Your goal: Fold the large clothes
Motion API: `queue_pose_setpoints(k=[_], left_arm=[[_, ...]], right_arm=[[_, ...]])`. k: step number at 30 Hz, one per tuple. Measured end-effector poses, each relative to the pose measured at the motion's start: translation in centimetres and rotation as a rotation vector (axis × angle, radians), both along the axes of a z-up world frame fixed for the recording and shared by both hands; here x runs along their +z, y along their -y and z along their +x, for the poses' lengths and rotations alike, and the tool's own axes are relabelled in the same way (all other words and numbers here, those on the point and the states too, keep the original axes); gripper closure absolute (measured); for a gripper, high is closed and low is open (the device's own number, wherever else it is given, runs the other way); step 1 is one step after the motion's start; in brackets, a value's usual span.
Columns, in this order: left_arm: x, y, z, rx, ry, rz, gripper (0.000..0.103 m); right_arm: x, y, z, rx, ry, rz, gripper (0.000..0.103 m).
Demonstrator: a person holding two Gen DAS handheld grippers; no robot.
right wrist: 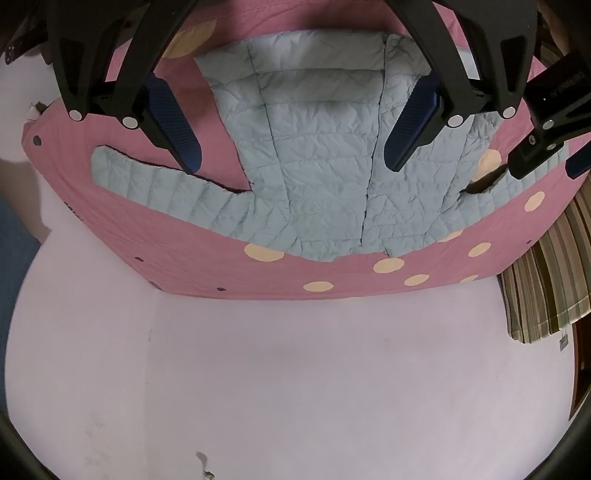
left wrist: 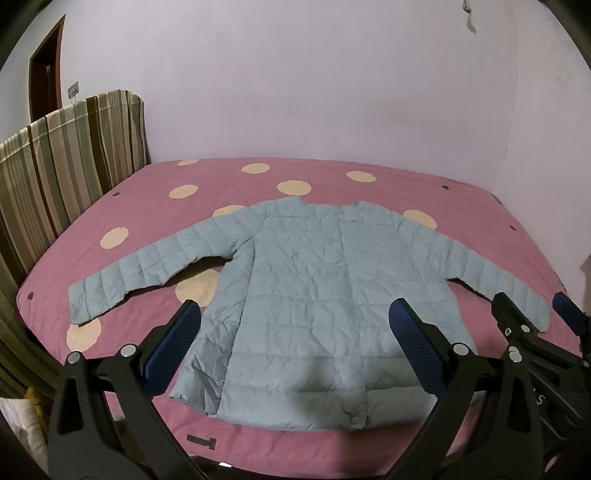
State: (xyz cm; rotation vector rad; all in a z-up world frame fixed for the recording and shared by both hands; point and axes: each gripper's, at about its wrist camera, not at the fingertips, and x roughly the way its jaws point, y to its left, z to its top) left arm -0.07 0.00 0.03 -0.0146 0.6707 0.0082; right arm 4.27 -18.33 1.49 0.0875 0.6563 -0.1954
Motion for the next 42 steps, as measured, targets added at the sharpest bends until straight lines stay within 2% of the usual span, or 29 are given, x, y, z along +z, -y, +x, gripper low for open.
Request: queue_pose_setpoints(k=[42], left_arm=[[-0.51, -0.17, -0.05, 0.001, -0.012, 0.003, 0.002]], right_arm=[[0.01, -0.4, 0.36, 0.004, -0.002, -0.005, 0.005]])
